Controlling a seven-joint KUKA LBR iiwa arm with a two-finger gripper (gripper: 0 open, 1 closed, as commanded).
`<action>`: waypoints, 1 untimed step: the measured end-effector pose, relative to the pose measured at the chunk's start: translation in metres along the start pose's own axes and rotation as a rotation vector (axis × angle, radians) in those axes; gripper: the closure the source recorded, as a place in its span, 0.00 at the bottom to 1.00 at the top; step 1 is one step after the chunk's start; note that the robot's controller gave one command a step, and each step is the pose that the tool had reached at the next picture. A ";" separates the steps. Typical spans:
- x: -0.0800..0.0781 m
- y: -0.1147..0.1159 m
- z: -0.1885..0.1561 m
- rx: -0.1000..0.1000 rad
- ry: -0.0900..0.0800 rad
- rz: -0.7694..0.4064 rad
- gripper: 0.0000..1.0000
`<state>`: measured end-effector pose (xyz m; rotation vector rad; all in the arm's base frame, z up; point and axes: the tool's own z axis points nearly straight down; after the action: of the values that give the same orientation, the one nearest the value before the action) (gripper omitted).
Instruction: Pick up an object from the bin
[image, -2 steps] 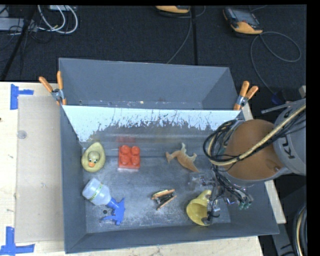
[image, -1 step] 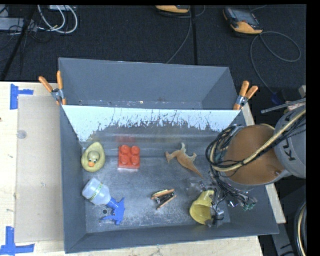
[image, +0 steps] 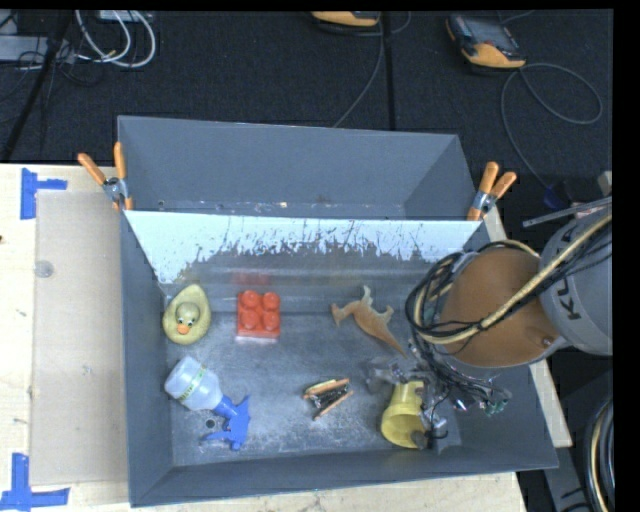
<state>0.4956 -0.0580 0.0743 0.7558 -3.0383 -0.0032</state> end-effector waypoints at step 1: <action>0.001 -0.003 0.001 -0.003 0.008 -0.048 0.00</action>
Offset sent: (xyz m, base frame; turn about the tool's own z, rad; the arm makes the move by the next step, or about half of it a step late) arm -0.0001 0.0012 -0.0043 -0.2388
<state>0.4957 -0.0611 0.0729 0.8262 -3.0115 -0.0058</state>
